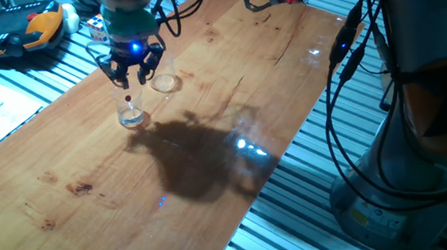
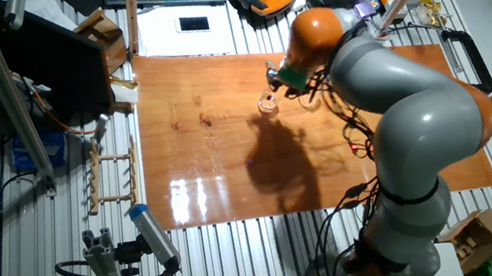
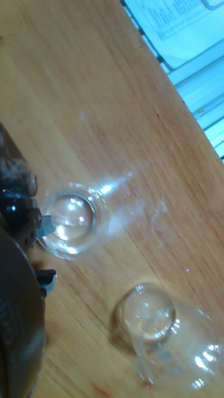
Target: Transfer liquid using a dropper
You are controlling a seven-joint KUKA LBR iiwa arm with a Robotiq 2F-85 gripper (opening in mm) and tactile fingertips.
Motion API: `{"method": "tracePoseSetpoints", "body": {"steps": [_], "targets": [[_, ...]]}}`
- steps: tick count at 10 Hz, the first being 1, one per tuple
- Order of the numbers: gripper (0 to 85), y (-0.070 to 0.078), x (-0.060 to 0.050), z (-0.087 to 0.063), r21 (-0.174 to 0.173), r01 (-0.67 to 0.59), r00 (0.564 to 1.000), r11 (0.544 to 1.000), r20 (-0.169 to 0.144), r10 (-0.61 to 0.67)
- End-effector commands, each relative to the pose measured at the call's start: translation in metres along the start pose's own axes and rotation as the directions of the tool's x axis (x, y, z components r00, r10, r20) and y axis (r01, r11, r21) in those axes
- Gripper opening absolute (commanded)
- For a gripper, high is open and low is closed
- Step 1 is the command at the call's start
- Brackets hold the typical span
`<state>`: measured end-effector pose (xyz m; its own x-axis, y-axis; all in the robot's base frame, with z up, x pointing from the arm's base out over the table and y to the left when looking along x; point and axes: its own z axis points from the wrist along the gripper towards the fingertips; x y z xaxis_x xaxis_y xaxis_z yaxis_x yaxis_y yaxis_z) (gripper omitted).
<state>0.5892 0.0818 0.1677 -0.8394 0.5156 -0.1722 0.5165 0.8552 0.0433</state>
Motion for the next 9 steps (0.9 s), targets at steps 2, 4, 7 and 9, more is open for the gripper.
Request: {"method": "tracePoseSetpoints", "body": {"steps": [2, 4, 7, 9], "targets": [[29.0, -0.017, -0.004, -0.012, 0.0, 0.032, 0.999, 1.0, -0.007, -0.032], [17.0, -0.028, -0.009, -0.026, 0.004, 0.055, 0.998, 0.998, -0.032, -0.055], [1.0, -0.042, -0.01, -0.044, 0.007, 0.073, 0.996, 0.997, -0.05, -0.072], [1.0, -0.052, -0.006, -0.051, 0.008, 0.075, 0.995, 0.997, -0.063, -0.075]]}}
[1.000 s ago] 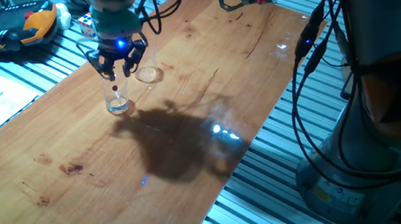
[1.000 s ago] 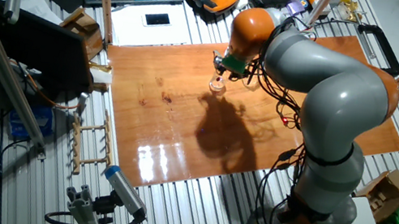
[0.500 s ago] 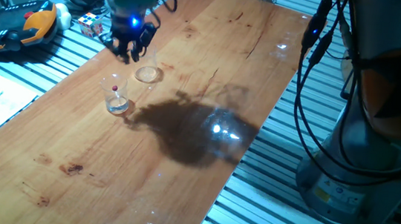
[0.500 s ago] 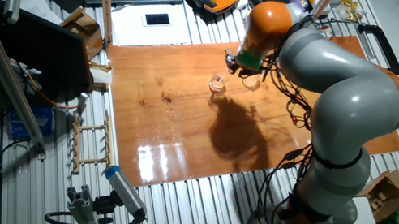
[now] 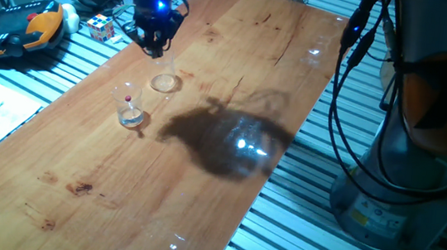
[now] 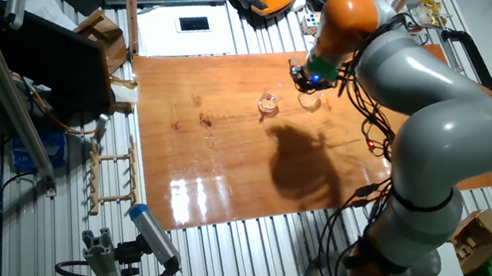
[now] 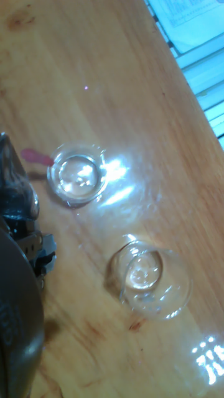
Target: Transfer liquid using a dropper
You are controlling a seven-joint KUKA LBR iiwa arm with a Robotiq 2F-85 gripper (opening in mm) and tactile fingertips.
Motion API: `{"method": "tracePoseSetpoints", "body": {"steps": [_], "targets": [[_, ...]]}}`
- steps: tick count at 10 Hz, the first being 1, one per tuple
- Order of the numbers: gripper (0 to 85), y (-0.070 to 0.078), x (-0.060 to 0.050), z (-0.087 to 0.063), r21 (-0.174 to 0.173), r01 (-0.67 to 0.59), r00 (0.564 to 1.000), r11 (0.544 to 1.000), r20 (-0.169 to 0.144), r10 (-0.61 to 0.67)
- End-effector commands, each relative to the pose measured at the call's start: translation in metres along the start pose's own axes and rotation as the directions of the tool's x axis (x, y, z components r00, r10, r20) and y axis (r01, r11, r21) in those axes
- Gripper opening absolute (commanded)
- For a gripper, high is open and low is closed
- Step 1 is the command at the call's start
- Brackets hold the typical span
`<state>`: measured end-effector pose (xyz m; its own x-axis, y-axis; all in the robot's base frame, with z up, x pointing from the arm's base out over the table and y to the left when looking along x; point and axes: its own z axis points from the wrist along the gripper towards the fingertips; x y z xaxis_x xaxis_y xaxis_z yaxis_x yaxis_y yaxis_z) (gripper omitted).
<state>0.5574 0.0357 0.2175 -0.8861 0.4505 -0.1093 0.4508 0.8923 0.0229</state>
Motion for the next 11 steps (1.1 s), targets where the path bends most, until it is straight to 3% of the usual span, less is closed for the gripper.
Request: {"method": "tracePoseSetpoints", "body": {"steps": [1, 6, 11], "targets": [[1.0, -0.004, 0.002, -0.001, -0.004, 0.003, 1.0, 1.0, -0.006, -0.003], [1.0, -0.018, 0.01, -0.009, -0.004, 0.063, 0.997, 0.998, -0.05, -0.063], [1.0, -0.019, 0.01, -0.009, -0.006, 0.081, 0.995, 0.997, -0.054, -0.081]]}}
